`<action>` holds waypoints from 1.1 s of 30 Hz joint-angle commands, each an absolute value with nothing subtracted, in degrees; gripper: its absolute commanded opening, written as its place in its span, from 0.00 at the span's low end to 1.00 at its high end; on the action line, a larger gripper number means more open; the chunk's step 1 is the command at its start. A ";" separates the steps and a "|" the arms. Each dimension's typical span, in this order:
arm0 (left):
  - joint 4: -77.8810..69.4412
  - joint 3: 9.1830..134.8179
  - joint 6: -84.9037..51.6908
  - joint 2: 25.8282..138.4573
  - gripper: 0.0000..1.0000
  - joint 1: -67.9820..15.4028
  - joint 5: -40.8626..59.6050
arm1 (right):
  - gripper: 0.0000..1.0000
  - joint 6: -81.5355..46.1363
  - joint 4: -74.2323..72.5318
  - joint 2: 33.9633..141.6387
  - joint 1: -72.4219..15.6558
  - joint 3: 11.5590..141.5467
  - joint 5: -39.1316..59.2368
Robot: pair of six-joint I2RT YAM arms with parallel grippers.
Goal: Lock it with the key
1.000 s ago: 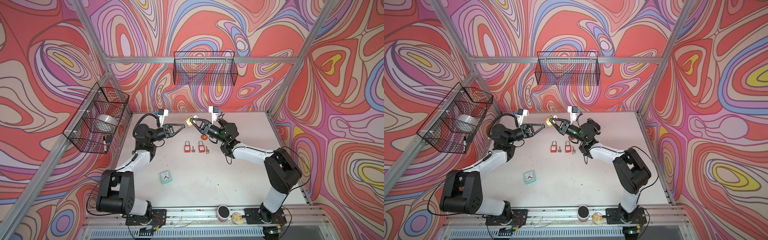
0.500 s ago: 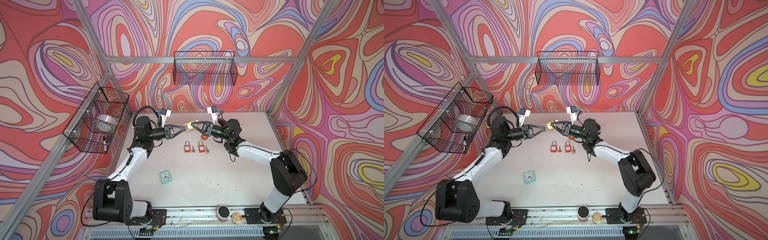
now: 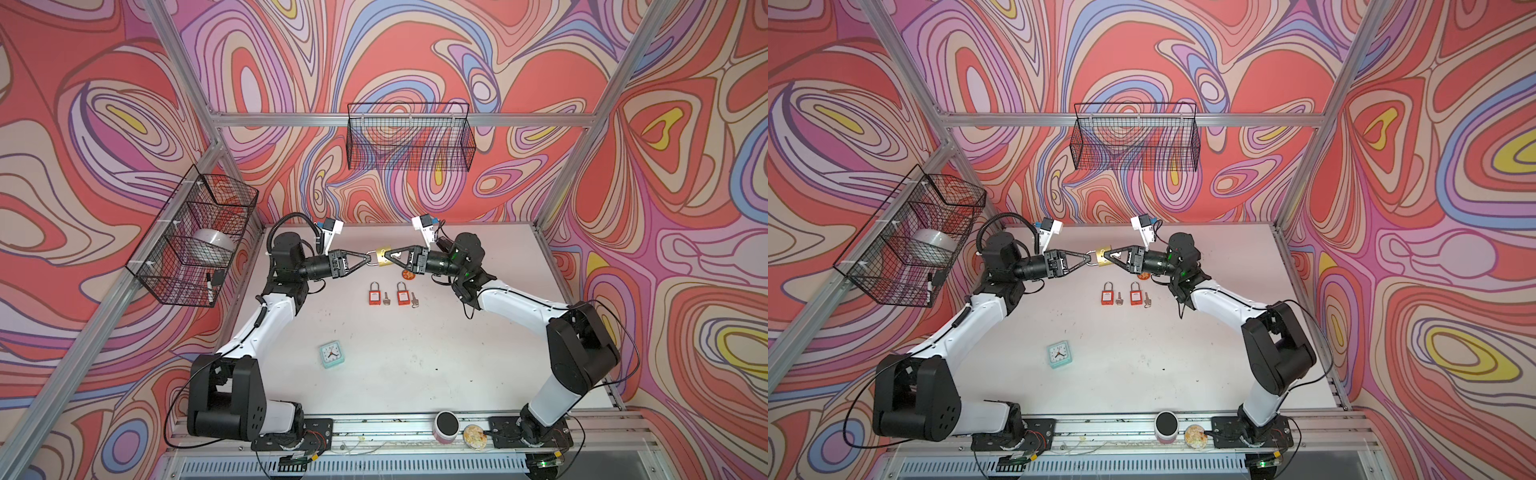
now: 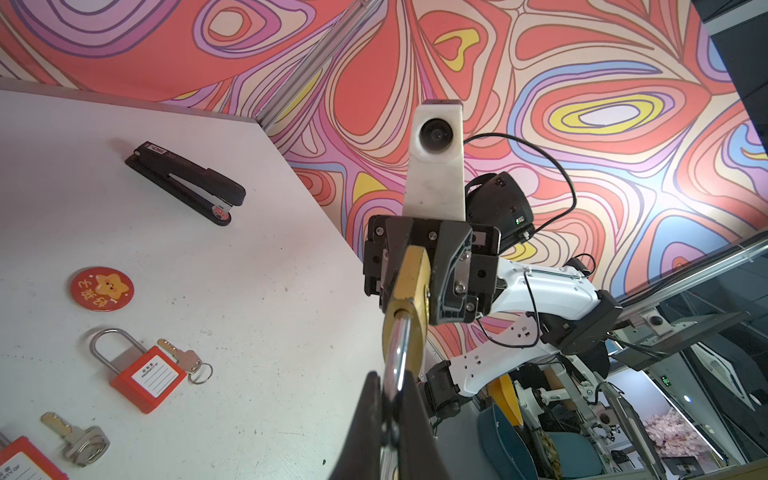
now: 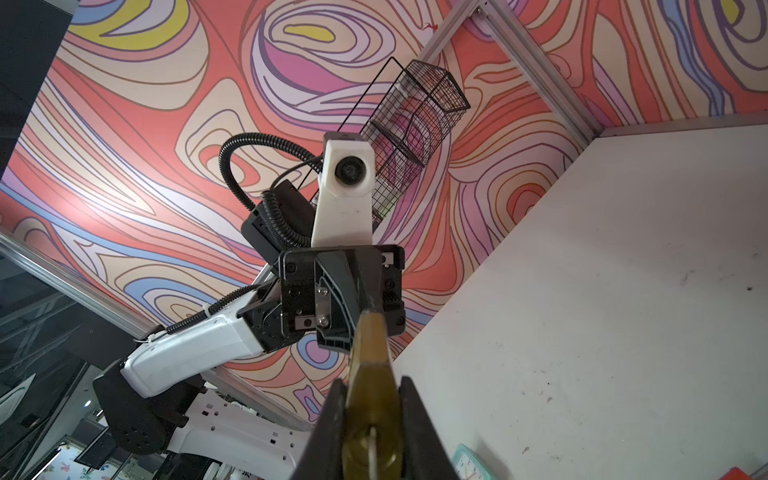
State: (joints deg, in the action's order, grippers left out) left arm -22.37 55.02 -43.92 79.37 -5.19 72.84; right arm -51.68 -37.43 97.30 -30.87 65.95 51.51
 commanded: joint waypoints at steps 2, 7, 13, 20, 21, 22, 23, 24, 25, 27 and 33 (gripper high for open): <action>-19.75 59.58 -38.40 77.88 0.00 -7.68 71.26 | 0.04 -45.69 -23.90 97.82 -34.94 67.61 65.05; -13.55 60.36 -33.67 77.52 0.00 -8.43 70.96 | 0.05 -42.61 -19.17 97.69 -34.25 69.32 66.31; -13.70 61.51 -34.44 78.12 0.00 -8.48 71.84 | 0.00 -39.47 -15.58 96.67 -33.90 69.32 65.09; -12.56 60.09 -34.11 77.23 0.00 -9.39 72.34 | 0.00 -42.75 -23.09 94.66 -30.85 67.23 62.58; -12.25 59.67 -33.88 76.88 0.00 -9.42 72.21 | 0.00 -43.03 -23.32 94.79 -30.36 67.59 62.87; -11.85 59.20 -33.63 76.49 0.00 -9.53 72.08 | 0.00 -43.13 -23.32 94.91 -30.02 68.12 63.18; -11.66 58.84 -33.55 76.15 0.00 -9.55 71.91 | 0.00 -43.15 -23.36 95.13 -29.90 68.54 63.57; -11.33 58.48 -33.40 75.82 0.00 -9.58 71.81 | 0.00 -43.24 -23.32 95.38 -29.71 69.10 64.06; -10.91 58.15 -33.07 75.44 0.00 -9.58 71.65 | 0.00 -43.25 -23.14 95.65 -29.62 69.62 64.55; -9.69 57.92 -32.17 74.91 0.00 -9.54 71.25 | 0.00 -43.08 -22.45 96.16 -29.45 70.47 65.57; -8.78 57.92 -31.59 74.79 0.00 -9.53 70.91 | 0.00 -43.97 -23.18 96.73 -28.84 70.90 67.47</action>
